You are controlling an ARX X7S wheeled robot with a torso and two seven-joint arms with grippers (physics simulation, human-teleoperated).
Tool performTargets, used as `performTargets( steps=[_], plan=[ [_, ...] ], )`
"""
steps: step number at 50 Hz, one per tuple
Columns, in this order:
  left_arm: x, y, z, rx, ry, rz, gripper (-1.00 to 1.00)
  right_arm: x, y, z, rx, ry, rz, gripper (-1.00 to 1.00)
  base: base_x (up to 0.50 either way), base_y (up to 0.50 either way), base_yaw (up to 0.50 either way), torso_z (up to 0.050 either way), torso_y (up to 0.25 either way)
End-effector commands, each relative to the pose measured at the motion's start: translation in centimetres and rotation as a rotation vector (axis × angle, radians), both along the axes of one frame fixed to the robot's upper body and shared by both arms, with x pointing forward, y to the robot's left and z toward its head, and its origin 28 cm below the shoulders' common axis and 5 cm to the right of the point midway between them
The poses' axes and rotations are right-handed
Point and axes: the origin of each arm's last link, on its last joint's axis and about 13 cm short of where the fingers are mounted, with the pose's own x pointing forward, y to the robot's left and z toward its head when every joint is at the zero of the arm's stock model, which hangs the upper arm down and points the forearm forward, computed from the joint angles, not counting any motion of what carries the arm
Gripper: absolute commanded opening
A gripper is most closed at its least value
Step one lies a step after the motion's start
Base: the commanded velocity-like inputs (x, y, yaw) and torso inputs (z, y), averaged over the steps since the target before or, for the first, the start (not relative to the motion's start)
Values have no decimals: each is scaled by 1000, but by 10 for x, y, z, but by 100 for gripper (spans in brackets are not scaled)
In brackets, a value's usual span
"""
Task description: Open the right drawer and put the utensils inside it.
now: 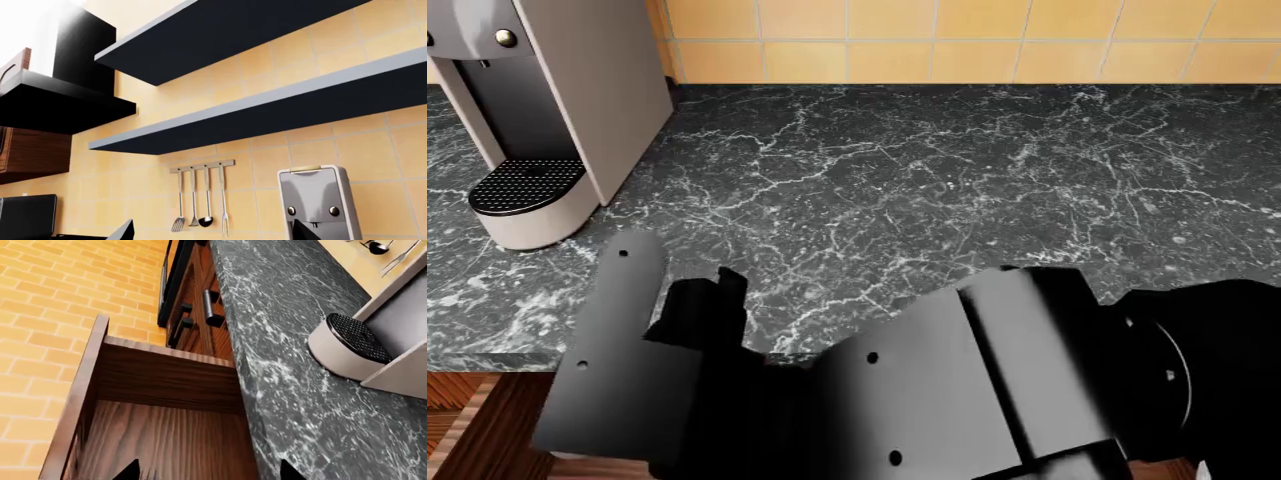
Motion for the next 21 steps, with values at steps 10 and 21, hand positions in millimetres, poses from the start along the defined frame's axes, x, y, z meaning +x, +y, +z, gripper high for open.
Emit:
performTargets(
  steps=[10,21],
  plan=[
    [-1,1,3,4,-4,1,100,20,-8,50,355,-190,-325,100,0,0,0,0,0],
    [0,1,3,4,-5,-3,100,32,-25,87,623,-258,-540,100,0,0,0,0,0]
  ],
)
